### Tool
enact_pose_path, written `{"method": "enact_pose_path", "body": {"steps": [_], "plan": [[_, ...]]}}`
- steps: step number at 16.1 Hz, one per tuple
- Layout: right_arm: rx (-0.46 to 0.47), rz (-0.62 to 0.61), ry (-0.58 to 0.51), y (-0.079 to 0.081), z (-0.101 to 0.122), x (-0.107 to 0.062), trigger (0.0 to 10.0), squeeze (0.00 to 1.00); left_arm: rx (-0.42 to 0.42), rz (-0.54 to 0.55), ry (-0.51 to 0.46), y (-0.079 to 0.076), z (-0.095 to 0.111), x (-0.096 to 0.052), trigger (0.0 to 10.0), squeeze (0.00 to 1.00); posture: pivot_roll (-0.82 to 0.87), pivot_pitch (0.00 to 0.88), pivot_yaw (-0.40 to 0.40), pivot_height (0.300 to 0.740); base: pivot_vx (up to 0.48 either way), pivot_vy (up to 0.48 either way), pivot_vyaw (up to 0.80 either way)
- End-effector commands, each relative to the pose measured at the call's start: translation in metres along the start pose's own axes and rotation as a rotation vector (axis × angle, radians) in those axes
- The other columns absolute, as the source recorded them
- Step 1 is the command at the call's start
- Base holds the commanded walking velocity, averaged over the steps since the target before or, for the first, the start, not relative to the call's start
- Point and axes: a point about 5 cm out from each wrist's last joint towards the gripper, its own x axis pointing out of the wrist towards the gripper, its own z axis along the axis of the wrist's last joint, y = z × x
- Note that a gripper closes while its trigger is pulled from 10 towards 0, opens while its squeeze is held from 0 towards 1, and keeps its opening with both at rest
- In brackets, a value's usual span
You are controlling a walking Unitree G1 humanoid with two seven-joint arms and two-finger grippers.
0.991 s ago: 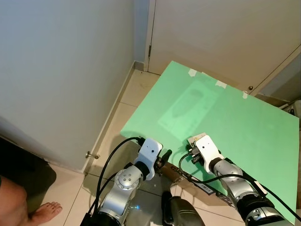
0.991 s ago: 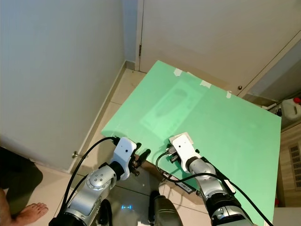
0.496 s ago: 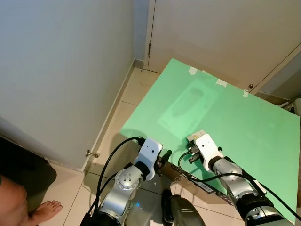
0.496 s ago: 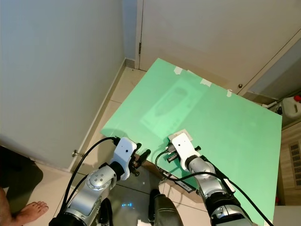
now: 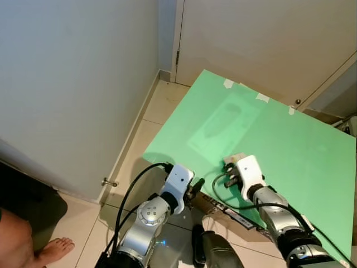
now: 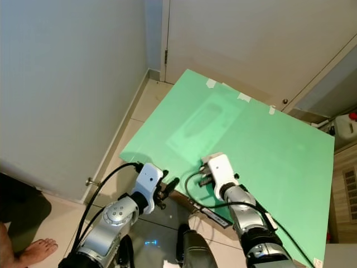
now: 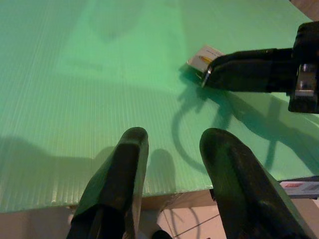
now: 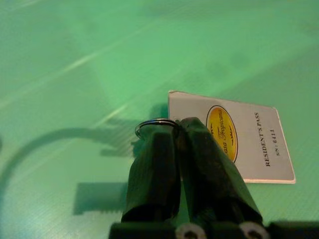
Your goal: Hang keys on a hook
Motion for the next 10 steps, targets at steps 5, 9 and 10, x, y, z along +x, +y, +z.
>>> {"method": "enact_pose_path", "body": {"steps": [5, 9, 10], "plan": [[0.538, -0.076, -0.207, -0.022, 0.026, -0.001, 0.0, 0.00, -0.011, 0.000, -0.028, -0.005, 0.007, 0.005, 10.0, 0.00, -0.07, 0.210, -0.076, 0.740, 0.000, 0.000, 0.00], [0.721, -0.016, -0.344, -0.027, 0.051, -0.004, 0.0, 0.00, -0.061, 0.060, -0.154, 0.011, 0.039, 0.011, 10.0, 0.00, -0.07, 0.191, -0.079, 0.740, 0.000, 0.000, 0.00], [0.744, -0.005, -0.363, -0.028, 0.056, -0.005, 0.0, 0.00, -0.069, 0.068, -0.187, 0.015, 0.047, 0.011, 10.0, 0.00, -0.08, 0.184, -0.079, 0.740, 0.000, 0.000, 0.00]]}}
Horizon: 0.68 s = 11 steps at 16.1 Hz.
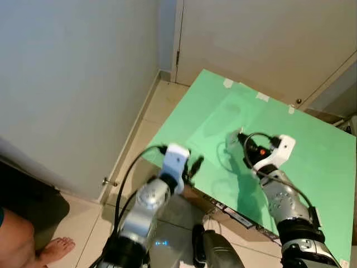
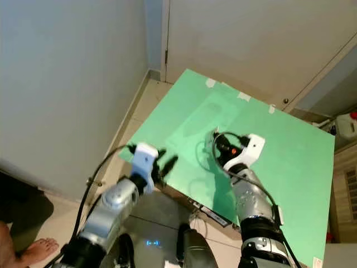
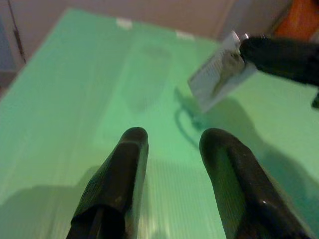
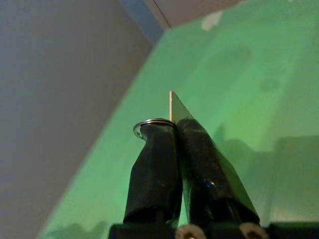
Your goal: Hang keys on a hook
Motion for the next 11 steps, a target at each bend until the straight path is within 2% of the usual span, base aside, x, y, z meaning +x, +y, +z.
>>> {"method": "enact_pose_path", "body": {"steps": [1, 2, 4, 5, 6, 8, 11], "plan": [[0.056, 0.000, -0.027, -0.001, 0.005, -0.003, 0.0, 0.00, -0.025, 0.001, -0.051, -0.003, 0.011, 0.003, 10.0, 0.00, -0.08, 0.179, -0.078, 0.740, 0.000, 0.000, 0.00], [0.138, 0.043, -0.071, 0.009, 0.019, -0.001, 0.0, 0.00, -0.034, 0.005, -0.212, 0.006, 0.053, 0.011, 10.0, 0.00, -0.08, 0.169, -0.078, 0.740, 0.000, 0.000, 0.00], [0.163, 0.056, -0.088, 0.013, 0.025, 0.000, 0.0, 0.00, -0.030, -0.006, -0.282, 0.009, 0.072, 0.014, 10.0, 0.00, -0.08, 0.165, -0.077, 0.740, 0.000, 0.000, 0.00], [0.229, 0.093, -0.143, 0.020, 0.040, -0.004, 0.0, 0.00, -0.045, -0.047, -0.422, 0.010, 0.109, 0.013, 10.0, 0.00, -0.08, 0.160, -0.075, 0.740, 0.000, 0.000, 0.00], [0.263, 0.129, -0.169, 0.024, 0.048, -0.008, 0.0, 0.00, -0.026, -0.094, -0.476, 0.007, 0.125, 0.011, 10.0, 0.00, -0.08, 0.155, -0.076, 0.740, 0.000, 0.000, 0.00], [0.268, 0.231, -0.167, 0.038, 0.056, -0.014, 0.0, 0.00, -0.002, -0.179, -0.506, 0.001, 0.137, 0.007, 10.0, 0.00, -0.08, 0.145, -0.071, 0.740, 0.000, 0.000, 0.00], [0.253, 0.364, -0.142, 0.064, 0.063, -0.015, 0.0, 0.00, 0.069, -0.294, -0.477, -0.008, 0.141, 0.001, 10.0, 0.00, -0.08, 0.131, -0.072, 0.740, 0.000, 0.000, 0.00]]}}
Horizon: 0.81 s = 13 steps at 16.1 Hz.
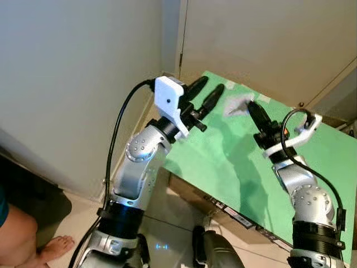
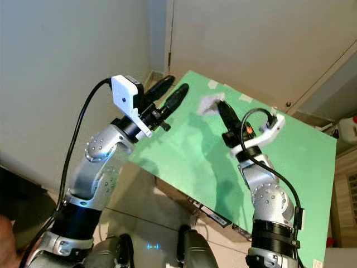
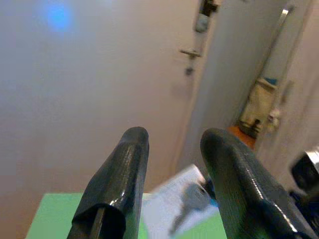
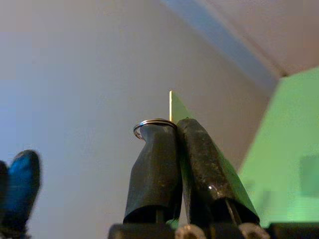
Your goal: Hang keys on a hook
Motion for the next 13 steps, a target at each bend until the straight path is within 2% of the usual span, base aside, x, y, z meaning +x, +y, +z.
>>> {"method": "enact_pose_path", "body": {"steps": [1, 3, 7, 11, 13], "plan": [[0.004, 0.054, 0.013, 0.012, 0.004, 0.002, 0.0, 0.00, 0.007, -0.086, 0.018, -0.011, 0.002, 0.001, 10.0, 0.00, -0.07, 0.129, -0.073, 0.740, 0.000, 0.000, 0.00], [-0.001, 0.126, 0.049, 0.025, 0.005, 0.002, 0.0, 0.00, 0.056, -0.111, 0.033, -0.012, 0.007, 0.001, 10.0, 0.00, -0.08, 0.129, -0.073, 0.740, 0.000, 0.000, 0.00], [-0.014, 0.207, 0.112, 0.039, 0.000, -0.005, 0.0, 0.00, 0.092, -0.108, 0.008, -0.012, 0.018, 0.004, 10.0, 0.00, -0.08, 0.134, -0.071, 0.740, 0.000, 0.000, 0.00], [-0.006, 0.236, 0.143, 0.044, -0.005, -0.008, 0.0, 0.00, 0.105, -0.113, 0.006, -0.013, 0.022, 0.005, 10.0, 0.00, -0.08, 0.134, -0.071, 0.740, 0.000, 0.000, 0.00], [-0.001, 0.256, 0.151, 0.048, -0.005, -0.007, 0.0, 0.00, 0.119, -0.139, 0.045, -0.016, 0.017, 0.003, 10.0, 0.00, -0.08, 0.143, -0.071, 0.740, 0.000, 0.000, 0.00]]}}
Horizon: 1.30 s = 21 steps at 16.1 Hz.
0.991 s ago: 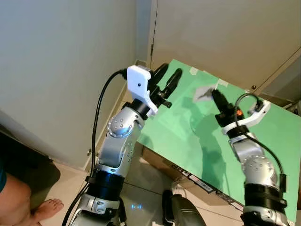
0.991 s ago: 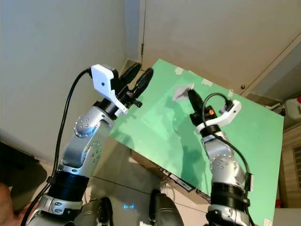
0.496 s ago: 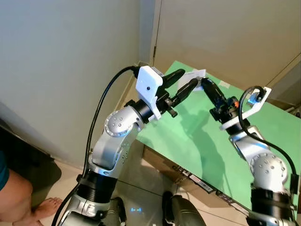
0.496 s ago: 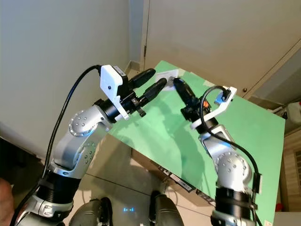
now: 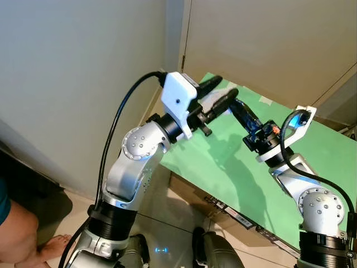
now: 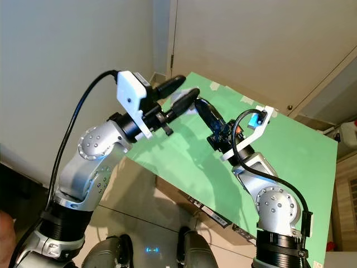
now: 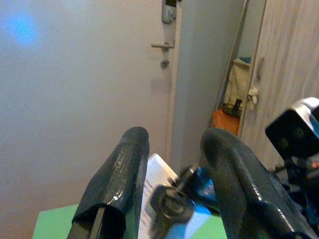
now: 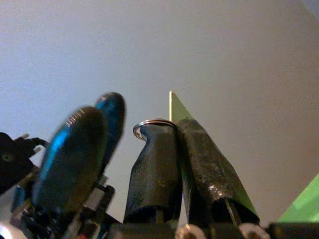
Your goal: Hang keys on a hook
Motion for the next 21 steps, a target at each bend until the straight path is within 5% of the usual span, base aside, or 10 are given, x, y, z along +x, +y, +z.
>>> {"method": "enact_pose_path", "body": {"steps": [1, 9, 10, 11, 12, 21], "plan": [[-0.004, 0.022, 0.006, 0.0044, 0.0013, -0.0007, 0.0, 0.00, 0.020, -0.040, 0.018, -0.0068, -0.0001, 0.0021, 10.0, 0.00, -0.08, 0.144, -0.069, 0.740, 0.000, 0.000, 0.00], [0.008, 0.038, 0.018, 0.0069, 0.0006, -0.0008, 0.0, 0.00, 0.054, -0.028, 0.052, -0.0040, -0.0006, -0.0010, 10.0, 0.00, -0.08, 0.153, -0.076, 0.740, 0.000, 0.000, 0.00], [0.008, 0.036, 0.020, 0.0063, 0.0002, -0.0006, 0.0, 0.00, 0.050, -0.028, 0.056, -0.0038, -0.0013, -0.0017, 9.1, 0.00, -0.08, 0.153, -0.076, 0.740, 0.000, 0.000, 0.00], [0.008, 0.033, 0.019, 0.0059, 0.0005, -0.0004, 0.0, 0.00, 0.049, -0.028, 0.062, -0.0039, -0.0023, -0.0022, 3.6, 0.00, -0.08, 0.157, -0.077, 0.740, 0.000, 0.000, 0.00], [0.009, 0.029, 0.016, 0.0053, 0.0011, -0.0004, 0.0, 0.00, 0.035, -0.038, 0.072, -0.0054, -0.0046, -0.0037, 0.0, 0.00, -0.08, 0.158, -0.077, 0.740, 0.000, 0.000, 0.00], [0.014, 0.026, 0.016, 0.0065, 0.0010, -0.0002, 0.0, 0.00, 0.041, -0.038, 0.077, -0.0067, -0.0029, -0.0060, 0.0, 0.00, -0.07, 0.166, -0.082, 0.740, 0.000, 0.000, 0.00]]}}
